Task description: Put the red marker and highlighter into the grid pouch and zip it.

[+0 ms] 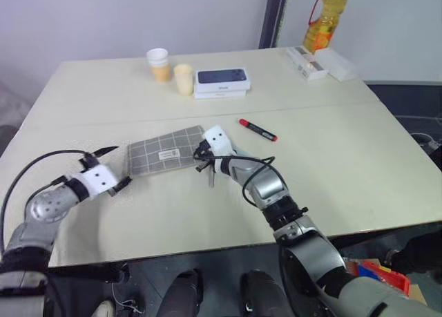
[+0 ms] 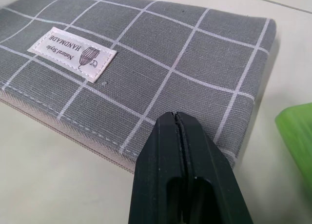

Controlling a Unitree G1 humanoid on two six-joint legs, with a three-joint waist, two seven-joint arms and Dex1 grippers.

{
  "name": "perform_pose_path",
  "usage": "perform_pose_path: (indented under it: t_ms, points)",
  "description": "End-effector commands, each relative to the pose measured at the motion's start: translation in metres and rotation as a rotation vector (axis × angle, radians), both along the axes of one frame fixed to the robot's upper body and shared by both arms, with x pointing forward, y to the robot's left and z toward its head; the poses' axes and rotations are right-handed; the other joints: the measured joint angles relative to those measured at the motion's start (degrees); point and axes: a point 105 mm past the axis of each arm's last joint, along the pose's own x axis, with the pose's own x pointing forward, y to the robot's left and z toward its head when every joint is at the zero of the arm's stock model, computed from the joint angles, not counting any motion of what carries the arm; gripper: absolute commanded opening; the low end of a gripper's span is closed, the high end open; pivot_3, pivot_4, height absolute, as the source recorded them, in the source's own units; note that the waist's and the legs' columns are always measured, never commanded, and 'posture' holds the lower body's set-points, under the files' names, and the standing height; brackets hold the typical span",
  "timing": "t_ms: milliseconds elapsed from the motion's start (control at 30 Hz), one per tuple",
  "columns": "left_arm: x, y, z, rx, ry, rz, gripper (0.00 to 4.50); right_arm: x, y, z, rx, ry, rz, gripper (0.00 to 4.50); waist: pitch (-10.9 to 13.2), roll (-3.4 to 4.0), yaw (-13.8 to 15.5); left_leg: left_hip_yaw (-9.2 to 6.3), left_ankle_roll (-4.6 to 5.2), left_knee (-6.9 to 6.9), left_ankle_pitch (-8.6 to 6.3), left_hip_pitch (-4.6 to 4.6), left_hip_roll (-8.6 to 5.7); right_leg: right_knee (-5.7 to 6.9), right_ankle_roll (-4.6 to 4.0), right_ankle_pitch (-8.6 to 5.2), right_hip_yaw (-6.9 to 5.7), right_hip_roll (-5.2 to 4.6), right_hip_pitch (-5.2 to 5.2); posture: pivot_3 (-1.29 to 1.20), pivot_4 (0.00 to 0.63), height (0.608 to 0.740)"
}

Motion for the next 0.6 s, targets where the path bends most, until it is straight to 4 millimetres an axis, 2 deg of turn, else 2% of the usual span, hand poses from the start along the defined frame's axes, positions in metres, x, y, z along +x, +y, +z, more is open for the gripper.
perform_pose_path:
  t_ms: [33,100,200,267,433,533,600]
  points:
    - [0.006,-0.012,-0.002,0.069,-0.027,-0.101,4.50,-0.005,0.000,-0.003,-0.010,-0.002,-0.005,0.03,-0.01,-0.01,0.36,0.00,-0.03,-0.10,0.03,0.00,0.00,0.06,0.01,-0.01,-0.01,0.00,-0.06,0.00,0.150,0.740]
    - [0.008,-0.019,-0.001,0.069,-0.042,-0.144,4.50,-0.006,-0.001,-0.004,-0.014,-0.005,-0.012,0.03,-0.01,-0.01,0.38,-0.01,-0.07,-0.13,0.06,0.00,0.00,0.18,0.02,-0.02,-0.05,0.01,-0.11,0.00,0.150,0.740]
    - [0.009,-0.023,-0.003,0.082,-0.029,-0.189,3.62,-0.007,-0.004,-0.005,-0.019,-0.007,-0.024,0.00,-0.01,-0.02,0.18,0.04,-0.07,-0.08,0.07,0.00,-0.02,0.29,0.02,-0.02,-0.06,0.03,-0.12,0.00,0.150,0.740]
    - [0.010,-0.025,0.000,0.069,-0.038,-0.201,2.69,-0.008,-0.005,-0.005,-0.028,-0.013,-0.027,0.00,-0.01,-0.02,0.09,0.04,-0.06,-0.01,0.08,0.00,-0.01,0.35,0.03,-0.02,-0.06,0.07,-0.11,0.00,0.150,0.740]
    - [0.011,-0.029,0.003,0.024,-0.051,-0.221,0.01,-0.010,-0.004,-0.004,-0.021,-0.017,-0.027,0.00,-0.01,-0.02,0.14,0.00,-0.06,0.20,0.08,0.00,0.04,0.42,0.04,-0.03,-0.10,0.20,-0.04,0.00,0.150,0.740]
    - [0.010,-0.028,0.003,-0.036,-0.049,-0.200,0.01,-0.009,-0.002,0.005,0.005,-0.048,-0.026,0.00,-0.01,-0.02,0.07,0.01,-0.06,0.31,0.08,0.00,0.04,0.45,0.04,-0.03,-0.09,0.24,0.00,0.00,0.150,0.740]
    - [0.008,-0.028,0.002,-0.098,-0.038,-0.188,0.01,-0.007,-0.003,0.019,0.037,-0.102,-0.019,0.00,-0.01,-0.02,0.06,0.00,-0.06,0.34,0.08,0.00,0.04,0.46,0.04,-0.02,-0.09,0.24,0.01,0.00,0.150,0.740]
